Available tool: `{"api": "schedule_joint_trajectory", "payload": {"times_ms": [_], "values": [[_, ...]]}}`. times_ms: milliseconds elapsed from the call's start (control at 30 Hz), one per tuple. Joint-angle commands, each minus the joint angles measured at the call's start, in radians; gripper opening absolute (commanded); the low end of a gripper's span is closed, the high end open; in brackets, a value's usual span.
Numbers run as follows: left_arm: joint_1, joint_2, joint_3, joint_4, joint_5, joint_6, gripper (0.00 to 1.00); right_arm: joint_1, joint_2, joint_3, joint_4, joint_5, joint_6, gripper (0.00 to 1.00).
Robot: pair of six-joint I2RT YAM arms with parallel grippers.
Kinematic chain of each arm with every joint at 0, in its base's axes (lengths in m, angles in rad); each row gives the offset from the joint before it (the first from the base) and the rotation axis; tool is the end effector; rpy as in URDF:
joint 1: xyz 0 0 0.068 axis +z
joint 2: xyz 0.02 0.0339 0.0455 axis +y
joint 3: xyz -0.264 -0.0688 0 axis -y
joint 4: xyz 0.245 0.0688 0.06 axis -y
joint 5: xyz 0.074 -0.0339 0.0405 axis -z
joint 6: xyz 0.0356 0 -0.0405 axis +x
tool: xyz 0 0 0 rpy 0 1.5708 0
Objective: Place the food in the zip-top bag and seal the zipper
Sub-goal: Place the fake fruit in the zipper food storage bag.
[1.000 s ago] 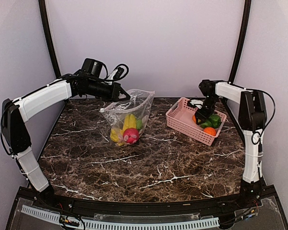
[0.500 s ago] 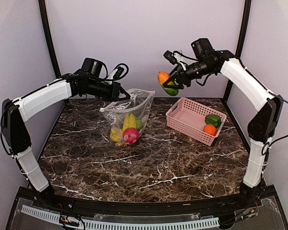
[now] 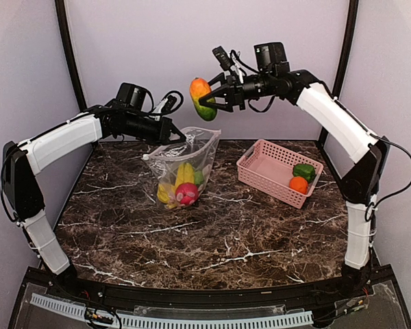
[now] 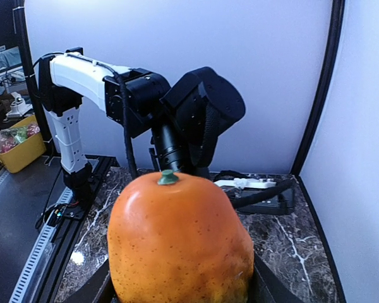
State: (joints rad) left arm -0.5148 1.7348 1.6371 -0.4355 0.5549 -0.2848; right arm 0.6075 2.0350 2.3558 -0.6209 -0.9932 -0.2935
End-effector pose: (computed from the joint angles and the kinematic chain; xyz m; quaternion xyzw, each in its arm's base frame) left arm 0.3412 -0.2145 0.3568 0.2308 0.8141 -0.4047 0.3467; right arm 0.3451 0.2762 0.4561 -0.5627 0.5139 0.4603 0.4554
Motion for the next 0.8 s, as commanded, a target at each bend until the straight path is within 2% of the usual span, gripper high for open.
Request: {"api": "schedule_joint_trajectory", "payload": {"times_ms": [0,267,533,667,767], "values": [[-0.004,-0.04,0.024,0.002,0.0,-0.011,0.01,0.025,0.052,-0.023,0.069,-0.049,0.026,0.48],[-0.003,-0.035,0.022,0.003,0.007,-0.01,0.01,0.034,0.095,-0.053,0.109,-0.077,0.057,0.56],[-0.003,-0.042,0.022,0.001,0.007,-0.001,0.01,0.036,0.108,-0.092,0.109,-0.068,0.031,0.6],[-0.002,-0.043,0.022,0.0,0.008,0.004,0.01,0.036,0.1,-0.1,0.091,-0.051,0.019,0.78],[-0.002,-0.041,0.021,-0.001,0.013,0.003,0.01,0.037,0.087,-0.081,0.058,-0.001,-0.01,0.84]]}}
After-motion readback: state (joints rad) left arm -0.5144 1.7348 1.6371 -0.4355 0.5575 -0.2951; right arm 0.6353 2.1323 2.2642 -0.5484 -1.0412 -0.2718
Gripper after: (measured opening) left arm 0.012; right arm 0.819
